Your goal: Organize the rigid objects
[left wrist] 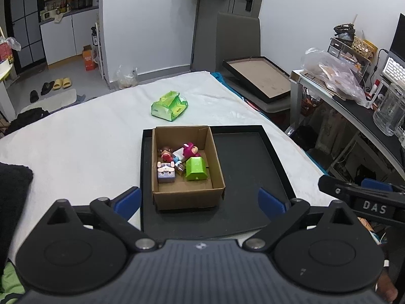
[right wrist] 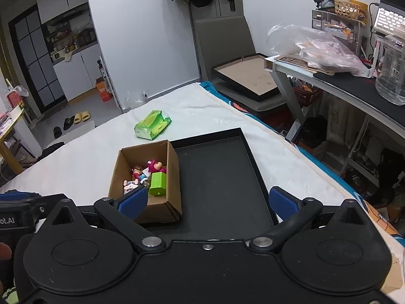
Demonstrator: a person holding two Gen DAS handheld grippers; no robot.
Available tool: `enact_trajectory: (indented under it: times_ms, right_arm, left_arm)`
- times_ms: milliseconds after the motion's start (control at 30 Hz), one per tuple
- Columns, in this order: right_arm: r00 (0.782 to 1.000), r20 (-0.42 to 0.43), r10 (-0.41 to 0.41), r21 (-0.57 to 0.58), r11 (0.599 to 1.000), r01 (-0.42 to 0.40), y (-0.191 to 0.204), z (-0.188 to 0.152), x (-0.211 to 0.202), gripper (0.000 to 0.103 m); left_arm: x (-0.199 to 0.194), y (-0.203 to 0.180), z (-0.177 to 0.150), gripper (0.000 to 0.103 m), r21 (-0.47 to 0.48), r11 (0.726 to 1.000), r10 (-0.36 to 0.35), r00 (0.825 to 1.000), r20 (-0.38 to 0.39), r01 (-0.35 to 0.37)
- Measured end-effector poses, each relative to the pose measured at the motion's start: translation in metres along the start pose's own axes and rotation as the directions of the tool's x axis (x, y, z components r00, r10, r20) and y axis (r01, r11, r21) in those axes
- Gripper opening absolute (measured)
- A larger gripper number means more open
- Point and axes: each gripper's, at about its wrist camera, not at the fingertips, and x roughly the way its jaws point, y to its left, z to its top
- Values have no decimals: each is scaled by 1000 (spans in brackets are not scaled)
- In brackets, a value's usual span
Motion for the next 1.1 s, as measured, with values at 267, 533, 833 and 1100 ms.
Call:
enact_trajectory:
  times_ms: [267,533,833,1100]
  right_arm:
    - [999,38,3,-33,999,-2,9,-4,-33,103]
    - [998,63,6,-52,999,-3,15,-9,-56,103]
    - [998,57,-24,-65,997,27,20,-18,-59,103]
    - [998,55,-7,-85,996,12,26,-23,-64,103]
  left_arm:
    - [-21,4,-9,99,-1,1000,10,1000,1,-10]
    - [-43,-2,-20,99,-2,1000,12,999,34,-12]
    - [-46,-10,-25,99,38,999,28,999,26,-29]
    - [-48,-7,-30,99,33,999,41,999,23,-42]
